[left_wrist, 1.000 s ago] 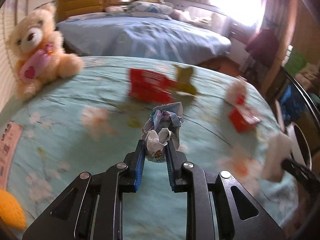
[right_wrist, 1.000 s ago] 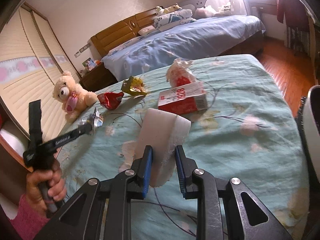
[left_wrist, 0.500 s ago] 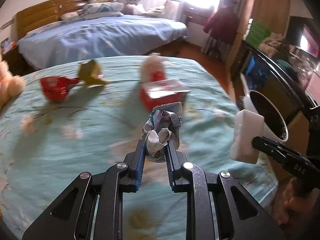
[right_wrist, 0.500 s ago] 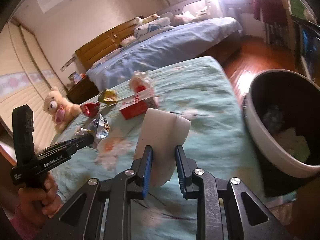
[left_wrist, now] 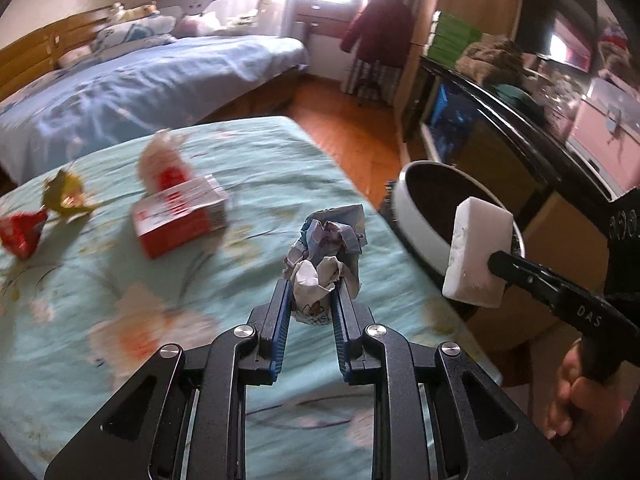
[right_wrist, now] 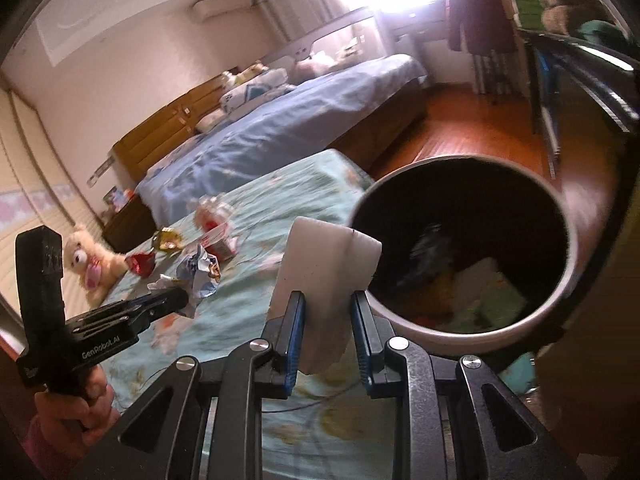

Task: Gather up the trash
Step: 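Carry the foam block and crumpled paper over the bin, then open both tools over the bin to drop the foam block and paper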

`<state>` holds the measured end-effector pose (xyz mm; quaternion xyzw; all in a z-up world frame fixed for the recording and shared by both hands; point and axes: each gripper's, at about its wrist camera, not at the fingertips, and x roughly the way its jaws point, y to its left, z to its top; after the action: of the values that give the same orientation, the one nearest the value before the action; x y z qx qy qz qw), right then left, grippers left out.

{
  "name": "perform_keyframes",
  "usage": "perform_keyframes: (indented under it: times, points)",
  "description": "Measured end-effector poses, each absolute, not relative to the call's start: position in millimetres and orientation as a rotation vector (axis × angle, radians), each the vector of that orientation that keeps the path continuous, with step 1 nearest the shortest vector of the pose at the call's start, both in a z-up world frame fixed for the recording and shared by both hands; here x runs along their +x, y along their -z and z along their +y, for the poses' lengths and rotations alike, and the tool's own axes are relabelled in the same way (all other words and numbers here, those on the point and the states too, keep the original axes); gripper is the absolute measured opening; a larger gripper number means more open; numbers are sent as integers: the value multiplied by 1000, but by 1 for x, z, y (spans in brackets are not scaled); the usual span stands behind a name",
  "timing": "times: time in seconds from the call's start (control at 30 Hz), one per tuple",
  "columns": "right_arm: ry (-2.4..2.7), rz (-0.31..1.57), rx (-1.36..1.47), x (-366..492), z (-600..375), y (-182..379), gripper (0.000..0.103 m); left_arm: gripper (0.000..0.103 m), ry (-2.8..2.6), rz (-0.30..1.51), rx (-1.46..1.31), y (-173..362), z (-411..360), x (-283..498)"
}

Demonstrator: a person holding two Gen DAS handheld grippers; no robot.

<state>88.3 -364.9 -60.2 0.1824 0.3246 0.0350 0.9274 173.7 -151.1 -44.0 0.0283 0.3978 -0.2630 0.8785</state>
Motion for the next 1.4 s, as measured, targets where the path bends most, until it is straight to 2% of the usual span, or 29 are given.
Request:
perform_keyframes:
  times: [0.37, 1.0, 1.27, 1.37, 1.4]
  points:
    - [35, 641, 401, 79, -409, 59, 24, 19, 641, 831, 119, 39, -212, 174]
    - [125, 631, 401, 87, -443, 62, 27, 20, 721, 824, 185, 30, -275, 181]
    - [133, 654, 418, 97, -455, 68, 28, 24, 733, 833, 197, 34, -296, 189]
    - [126, 667, 419, 102, -455, 69, 31, 29, 731, 833, 199, 36, -301, 192]
    - [125, 670, 422, 102, -456, 69, 33, 34, 729, 834, 202, 36, -302, 192]
